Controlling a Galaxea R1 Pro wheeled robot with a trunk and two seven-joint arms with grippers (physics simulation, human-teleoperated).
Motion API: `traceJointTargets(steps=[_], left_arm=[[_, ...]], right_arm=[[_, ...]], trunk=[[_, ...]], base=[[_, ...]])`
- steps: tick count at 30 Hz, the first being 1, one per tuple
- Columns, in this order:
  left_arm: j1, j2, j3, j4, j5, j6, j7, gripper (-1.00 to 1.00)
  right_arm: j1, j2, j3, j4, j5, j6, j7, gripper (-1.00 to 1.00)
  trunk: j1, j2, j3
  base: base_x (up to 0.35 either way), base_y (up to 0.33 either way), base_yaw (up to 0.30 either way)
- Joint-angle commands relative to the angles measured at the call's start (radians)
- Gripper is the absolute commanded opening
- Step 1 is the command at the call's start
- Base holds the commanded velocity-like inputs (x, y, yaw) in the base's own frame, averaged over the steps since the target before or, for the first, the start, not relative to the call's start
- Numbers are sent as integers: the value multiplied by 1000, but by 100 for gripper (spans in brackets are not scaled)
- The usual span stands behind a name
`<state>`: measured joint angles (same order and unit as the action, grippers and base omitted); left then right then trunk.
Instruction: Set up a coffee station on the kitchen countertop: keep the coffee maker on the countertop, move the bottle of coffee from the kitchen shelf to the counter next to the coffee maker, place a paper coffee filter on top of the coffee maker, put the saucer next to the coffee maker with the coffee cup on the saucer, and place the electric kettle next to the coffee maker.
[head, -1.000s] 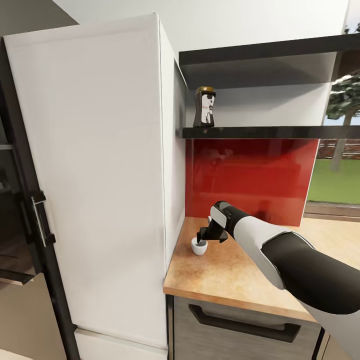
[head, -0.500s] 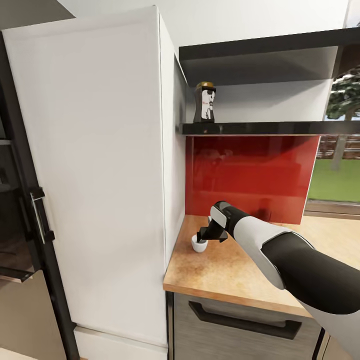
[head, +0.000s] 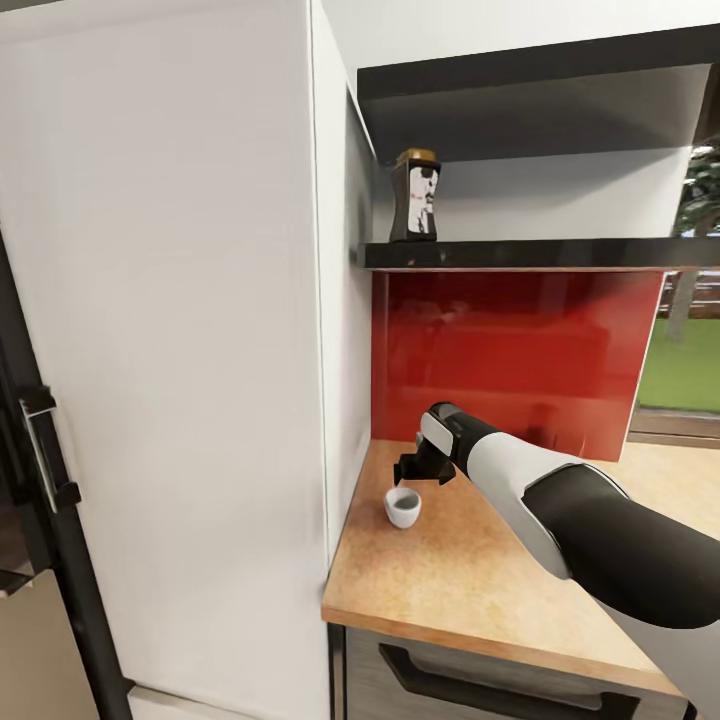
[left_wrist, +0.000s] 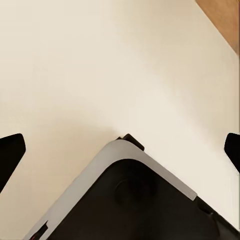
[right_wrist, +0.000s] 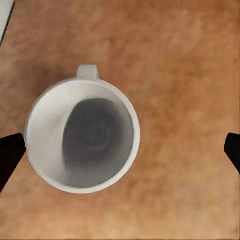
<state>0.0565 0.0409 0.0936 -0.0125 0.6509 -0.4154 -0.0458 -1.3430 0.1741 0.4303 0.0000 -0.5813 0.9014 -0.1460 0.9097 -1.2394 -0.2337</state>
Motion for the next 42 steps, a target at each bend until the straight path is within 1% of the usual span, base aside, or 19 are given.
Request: traceJointTargets(steps=[1,17,39,42], left_arm=[[0,0,9,-1,0,-2,-5,100],[0,-1,9,-1,1,-2,-5,100],[0,-1,9,-1,1,-2,-5,100],[0,-1,9,-1,1,-2,-5,100]], right_arm=[[-1,0,4,0,-11,2,-7,100],[-1,0,4,20,-9,-6,-7,100],[-1,0,4,31,-9,-4,-5,100],[-1,0,4,31,-2,-5,-6,100]], trunk=[[0,-1,-1],[0,-1,-1],[85,-155,-70],[96,-176,-79]], base=[[45,0,0],[7,0,0],[0,0,0],[0,0,0]])
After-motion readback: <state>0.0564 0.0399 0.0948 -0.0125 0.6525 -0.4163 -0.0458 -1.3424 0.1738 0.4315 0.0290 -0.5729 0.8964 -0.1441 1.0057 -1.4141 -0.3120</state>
